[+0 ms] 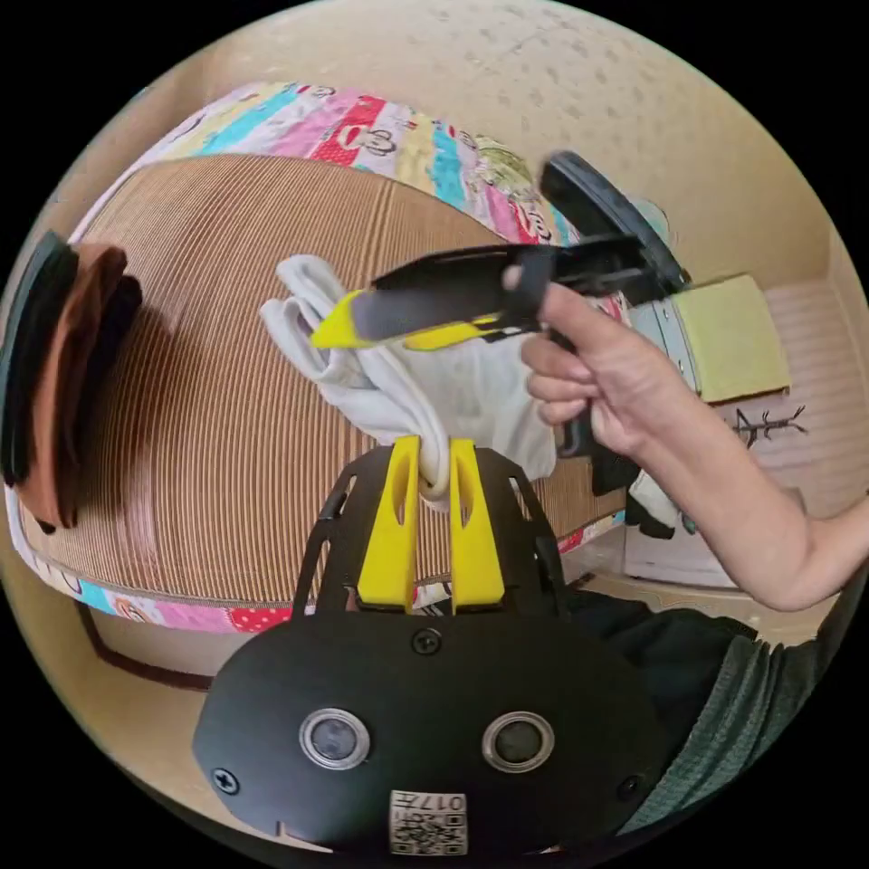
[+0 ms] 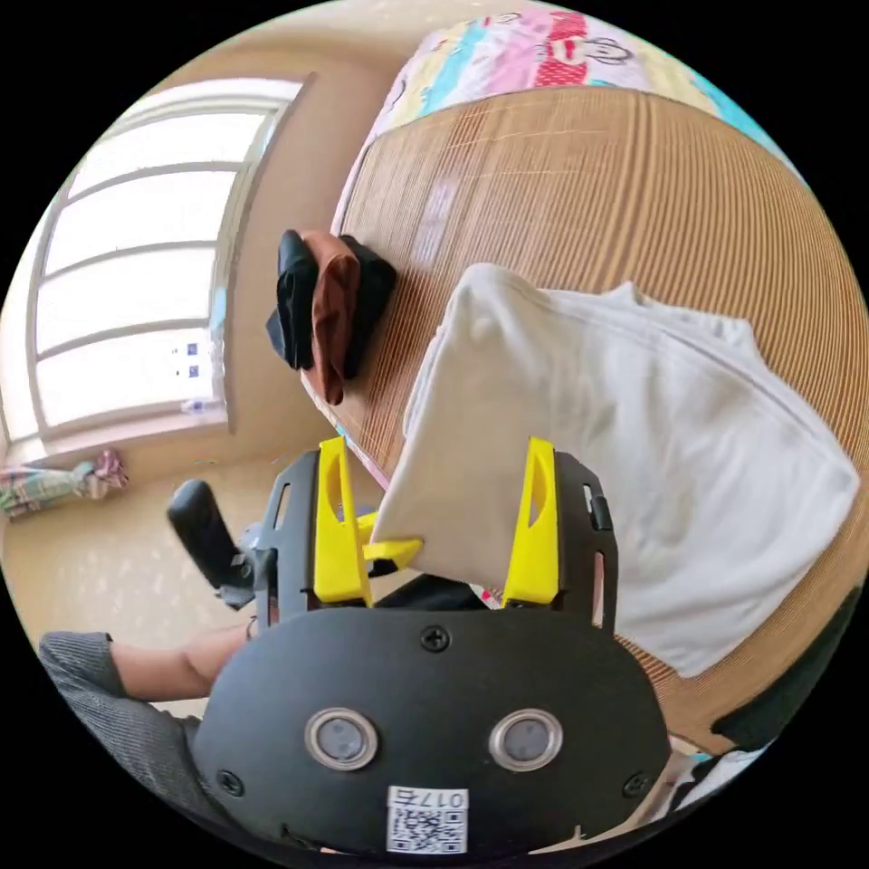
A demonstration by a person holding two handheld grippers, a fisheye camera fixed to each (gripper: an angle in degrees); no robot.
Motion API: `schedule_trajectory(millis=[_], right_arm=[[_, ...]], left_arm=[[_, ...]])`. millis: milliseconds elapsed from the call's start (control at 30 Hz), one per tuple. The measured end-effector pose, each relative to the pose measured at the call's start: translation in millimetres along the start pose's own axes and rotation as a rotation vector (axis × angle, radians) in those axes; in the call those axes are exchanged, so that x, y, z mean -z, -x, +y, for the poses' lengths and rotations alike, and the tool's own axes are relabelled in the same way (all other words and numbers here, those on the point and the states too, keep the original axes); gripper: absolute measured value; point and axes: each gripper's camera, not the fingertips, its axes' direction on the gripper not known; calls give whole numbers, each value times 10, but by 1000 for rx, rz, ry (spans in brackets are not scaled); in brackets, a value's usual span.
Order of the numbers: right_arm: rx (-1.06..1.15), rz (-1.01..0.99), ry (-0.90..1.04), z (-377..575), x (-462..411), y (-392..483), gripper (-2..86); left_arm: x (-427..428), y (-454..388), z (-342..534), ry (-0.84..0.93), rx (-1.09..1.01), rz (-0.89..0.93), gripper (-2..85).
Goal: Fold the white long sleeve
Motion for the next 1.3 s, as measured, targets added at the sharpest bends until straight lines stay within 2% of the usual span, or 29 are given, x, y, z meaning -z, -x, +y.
schedule_trajectory(millis=[67,100,133,167,200,233,267,333,367,433,533,567,633,733,800,933,1033,1067,1167,1233,1300], right_arm=[[112,165,145,-255,-179,298,235],[190,300,275,-377,-366,440,222],[257,426,405,-438,-570,506,159],[286,494,459,-444,-662,510,128],[354,646,532,-405,-791,478,109],[401,717,532,-336,-770,415,97],[399,704,509,-303,-700,366,94],[362,416,336,-76,-133,48,90],[355,333,272,23,45,-67,90],[312,92,8,604,689,-676,92],[149,-77,-221,1425,1094,-1632,109],[98,-97,-243,1565,1109,-1841,117],[-149,-101,-233,2030,1017,-2651,175],[-324,-66,-270,2450,947,-3229,210],[-348,-126,-315,2561,910,-3427,226],[-376,-300,-332,2525,572,-3819,229],[-432,-251,-352,2586,493,-3955,200],[-425,-254,-363,2625,487,-3967,196],[-414,-356,-418,2856,464,-4096,188],[-367,-467,-333,2895,233,-4114,181],[-376,-407,-319,2947,84,-4014,173]], left_arm=[[-65,-415,4,1,-95,-44,59],[-130,-659,28,2,-156,-76,61],[-162,-769,49,2,-185,-94,63],[-215,-950,102,-2,-229,-124,67],[-244,-1080,171,-10,-252,-138,73],[-240,-1127,212,-20,-262,-126,73],[-182,-1192,308,-57,-283,-65,75],[-28,-1229,472,-139,-304,47,99],[51,-1233,568,-168,-323,110,123],[55,-1184,651,-139,-306,154,142],[-169,-979,707,-31,-243,219,153],[-322,-881,694,24,-216,250,156],[-579,-740,642,97,-170,283,160],[-1047,-530,451,197,-93,333,181],[-1404,-391,249,244,-42,403,226],[-1873,-261,-35,293,52,477,246],[-2201,-302,-179,371,76,501,239],[-2361,-354,-181,446,66,515,236],[-2487,-466,-80,504,50,481,220],[-2516,-473,16,526,91,501,205],[-2534,-503,195,595,99,468,159]])
